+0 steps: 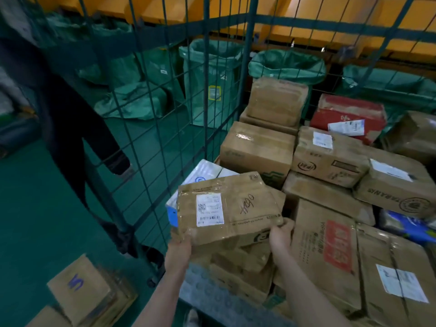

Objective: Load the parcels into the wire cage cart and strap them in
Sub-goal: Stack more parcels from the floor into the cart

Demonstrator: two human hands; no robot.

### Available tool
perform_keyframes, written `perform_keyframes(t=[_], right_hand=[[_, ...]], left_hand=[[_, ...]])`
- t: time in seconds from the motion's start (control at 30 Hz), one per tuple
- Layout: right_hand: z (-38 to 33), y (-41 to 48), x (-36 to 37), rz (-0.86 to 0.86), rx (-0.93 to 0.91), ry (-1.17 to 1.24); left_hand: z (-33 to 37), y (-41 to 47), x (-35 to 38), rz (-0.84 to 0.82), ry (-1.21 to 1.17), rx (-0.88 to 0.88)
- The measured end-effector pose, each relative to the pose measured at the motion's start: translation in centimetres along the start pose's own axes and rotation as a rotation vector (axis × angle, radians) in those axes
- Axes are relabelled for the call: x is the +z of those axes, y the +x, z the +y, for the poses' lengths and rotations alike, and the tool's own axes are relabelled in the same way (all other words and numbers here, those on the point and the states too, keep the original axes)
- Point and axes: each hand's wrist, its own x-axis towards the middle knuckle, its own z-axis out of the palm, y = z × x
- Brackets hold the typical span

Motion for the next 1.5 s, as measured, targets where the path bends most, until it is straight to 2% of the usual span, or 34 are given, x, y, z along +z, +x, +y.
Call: perform_keyframes(t=[0.03, 0.17, 0.37, 0.43, 0.53, 0.6, 0.67, 0.8, 0.97, 1.33, 1.5], right_hand=[[-1.0, 1.4, 1.5, 0.008, -0.026, -0.009], [-3.8, 4.4, 5.6, -0.002, -0.057, -0.129], [-5.6, 5.9, 11.8, -0.251, -0.035, -0.164], [-5.4, 6.1, 12.6, -0.278, -0.040, -0.213], [-4.7, 7.6, 13.1, -0.271, -0.080, -0.277], [-5.4, 7.1, 13.3, -0.273, -0.092, -0.334], [-6.2, 7.1, 13.5, -0.288, -0.105, -0.413], [-6.9, 8.5, 14.6, -0.295, -0.160, -0.507], [-6.9, 8.3, 15.6, -0.269, -0.166, -0.587], [-7.5, 6.5, 14.9, -0.265, -0.179, -0.623], [-8.3, 5.5, 13.2, -0.289, -0.217, -0.659]], left_hand=[[0.8, 1.5, -0.2, -0.030, 0.114, 0.011], [3.8, 3.9, 0.5, -0.270, 0.214, -0.007], [9.1, 7.1, 3.5, -0.496, 0.454, 0.034], [10.4, 7.8, 3.7, -0.441, 0.450, 0.121], [12.7, 9.2, 3.5, -0.187, 0.481, 0.291], [13.8, 10.2, 3.1, -0.044, 0.484, 0.333], [14.1, 11.8, 2.4, 0.026, 0.537, 0.339], [13.6, 13.2, 1.3, -0.014, 0.639, 0.286], [12.6, 12.8, 0.9, -0.122, 0.476, 0.256], [14.0, 9.7, 1.5, 0.021, 0.370, 0.173], [13.1, 7.7, 2.0, 0.066, 0.010, 0.104]])
